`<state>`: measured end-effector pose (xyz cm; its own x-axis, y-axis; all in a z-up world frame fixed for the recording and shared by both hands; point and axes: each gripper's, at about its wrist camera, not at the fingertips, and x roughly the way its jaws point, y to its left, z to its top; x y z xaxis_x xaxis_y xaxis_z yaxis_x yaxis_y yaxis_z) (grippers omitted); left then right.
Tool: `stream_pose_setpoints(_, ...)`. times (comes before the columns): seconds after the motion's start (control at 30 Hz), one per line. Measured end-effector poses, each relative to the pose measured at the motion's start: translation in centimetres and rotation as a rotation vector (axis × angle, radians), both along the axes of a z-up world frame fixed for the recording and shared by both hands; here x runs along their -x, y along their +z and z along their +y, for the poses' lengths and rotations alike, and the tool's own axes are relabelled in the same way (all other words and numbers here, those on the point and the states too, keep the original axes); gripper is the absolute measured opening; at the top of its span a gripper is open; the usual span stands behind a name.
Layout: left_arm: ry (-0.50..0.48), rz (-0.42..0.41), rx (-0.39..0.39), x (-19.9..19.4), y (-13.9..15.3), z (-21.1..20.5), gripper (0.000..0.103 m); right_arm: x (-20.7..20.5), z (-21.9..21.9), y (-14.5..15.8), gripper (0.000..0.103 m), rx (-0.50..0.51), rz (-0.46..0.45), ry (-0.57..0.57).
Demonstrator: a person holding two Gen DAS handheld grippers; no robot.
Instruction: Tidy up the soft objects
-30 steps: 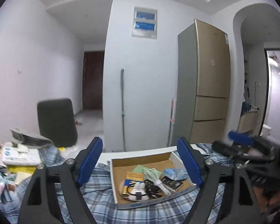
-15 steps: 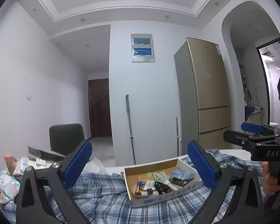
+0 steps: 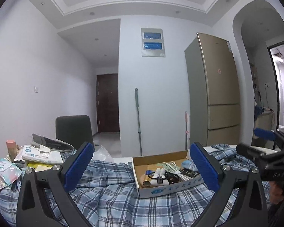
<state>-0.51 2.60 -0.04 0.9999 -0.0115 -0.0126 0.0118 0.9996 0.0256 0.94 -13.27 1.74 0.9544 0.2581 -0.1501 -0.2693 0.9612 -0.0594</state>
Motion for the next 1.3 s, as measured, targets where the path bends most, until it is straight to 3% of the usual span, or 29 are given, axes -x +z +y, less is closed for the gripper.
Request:
stream_pose_setpoints(0.37,0.012,0.059,0.042,-0.7,0.3,1.0,0.103,0.5,0.7,-0.6,0.102,0.035,-0.012,0.005)
stream_pose_setpoints(1.3,-0.006,-0.002,-0.004,0.1,0.6,-0.4,0.103,0.5,0.6,-0.5,0.102,0.021,-0.016,-0.002)
